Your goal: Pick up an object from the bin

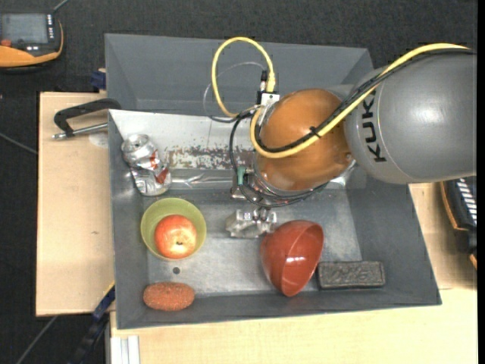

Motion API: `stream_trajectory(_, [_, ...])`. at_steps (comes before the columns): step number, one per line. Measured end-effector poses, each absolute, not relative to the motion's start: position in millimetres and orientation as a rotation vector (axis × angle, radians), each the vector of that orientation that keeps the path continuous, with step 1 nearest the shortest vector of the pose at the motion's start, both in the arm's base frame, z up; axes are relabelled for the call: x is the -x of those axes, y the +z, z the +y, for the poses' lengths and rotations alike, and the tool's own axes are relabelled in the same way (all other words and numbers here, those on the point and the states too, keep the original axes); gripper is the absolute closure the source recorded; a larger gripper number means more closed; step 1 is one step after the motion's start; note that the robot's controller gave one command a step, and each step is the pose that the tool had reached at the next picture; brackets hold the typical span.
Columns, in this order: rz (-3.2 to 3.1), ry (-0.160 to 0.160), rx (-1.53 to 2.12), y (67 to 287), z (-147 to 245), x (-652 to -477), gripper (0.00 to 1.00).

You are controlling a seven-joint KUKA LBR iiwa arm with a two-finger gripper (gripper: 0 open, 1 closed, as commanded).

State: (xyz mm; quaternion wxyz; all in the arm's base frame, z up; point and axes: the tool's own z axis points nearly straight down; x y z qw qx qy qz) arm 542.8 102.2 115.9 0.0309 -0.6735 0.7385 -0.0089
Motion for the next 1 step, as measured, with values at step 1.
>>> stream_trajectory(1, [1.968,-0.04,2.363,116.5,132.8,-543.8,1.0])
